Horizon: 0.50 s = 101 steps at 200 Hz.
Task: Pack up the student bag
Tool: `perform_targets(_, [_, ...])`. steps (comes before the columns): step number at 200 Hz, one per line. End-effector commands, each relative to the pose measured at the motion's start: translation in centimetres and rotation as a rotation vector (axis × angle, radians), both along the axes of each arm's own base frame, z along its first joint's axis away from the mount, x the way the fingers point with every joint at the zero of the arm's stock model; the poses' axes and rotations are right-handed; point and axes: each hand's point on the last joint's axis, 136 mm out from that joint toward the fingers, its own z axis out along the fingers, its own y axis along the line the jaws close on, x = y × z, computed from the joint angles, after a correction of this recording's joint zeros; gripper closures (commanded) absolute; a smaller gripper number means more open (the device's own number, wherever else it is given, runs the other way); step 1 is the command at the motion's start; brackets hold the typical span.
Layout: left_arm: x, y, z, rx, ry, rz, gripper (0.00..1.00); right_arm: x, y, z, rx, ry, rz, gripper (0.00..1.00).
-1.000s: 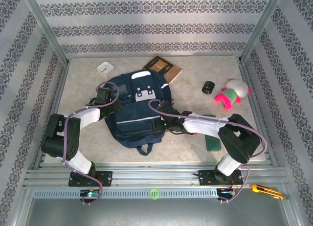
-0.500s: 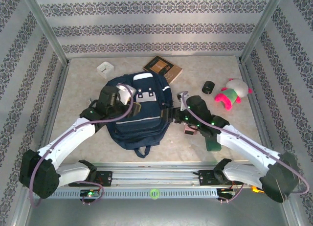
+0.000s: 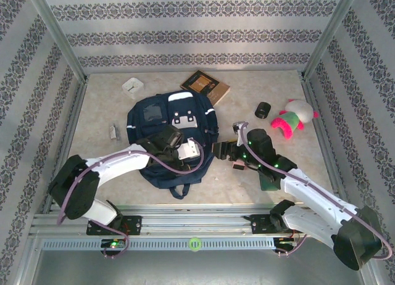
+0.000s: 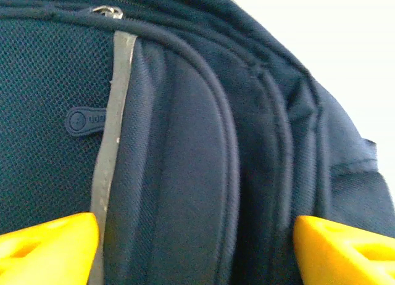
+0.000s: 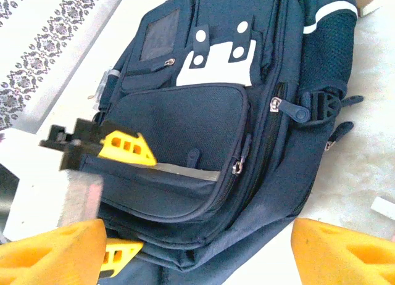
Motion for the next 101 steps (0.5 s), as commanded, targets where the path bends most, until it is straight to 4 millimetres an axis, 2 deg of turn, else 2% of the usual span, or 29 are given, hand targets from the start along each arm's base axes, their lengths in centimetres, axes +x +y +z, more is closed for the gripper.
perform_targets(1, [1.3, -0.3, -0.6, 0.04, -0.083, -0.026, 0.15, -0.1, -0.1, 0.2, 0.012, -0.036, 0.009, 0.21])
perform_targets(30, [2.4, 1.1, -2.3, 0.121, -0.122, 0.033, 0.13, 0.0, -0.1, 0.0, 0.014, -0.04, 0.007, 0.2])
perform_targets(35, [2.5, 1.3, -2.5, 0.131, -0.124, 0.04, 0.2, 0.0, -0.2, -0.1, 0.011, -0.038, 0.005, 0.2])
perform_targets(45, [2.8, 1.5, -2.4, 0.129, -0.139, 0.062, 0.47, 0.1, -0.3, -0.2, 0.007, -0.038, 0.001, 0.2])
perform_targets(50, [2.7, 1.3, -2.0, 0.108, -0.139, 0.069, 0.57, 0.1, -0.4, -0.3, 0.004, -0.039, -0.003, 0.2])
perform_targets(68, [1.8, 0.1, 0.8, -0.025, -0.146, 0.056, 0.89, 0.4, -0.9, -0.4, -0.012, -0.042, -0.013, 0.2])
perform_targets(75, [1.5, -0.2, 2.3, -0.083, -0.156, 0.054, 0.97, 0.6, -1.2, -0.4, -0.018, -0.047, -0.016, 0.19])
perform_targets(81, [1.2, -0.3, 3.8, -0.137, -0.17, 0.05, 1.0, 0.7, -1.4, -0.3, -0.024, -0.057, -0.015, 0.19])
perform_targets(101, [0.3, 0.0, 8.2, -0.273, -0.2, 0.04, 1.0, 1.3, -2.0, -0.2, -0.06, -0.094, 0.007, 0.19])
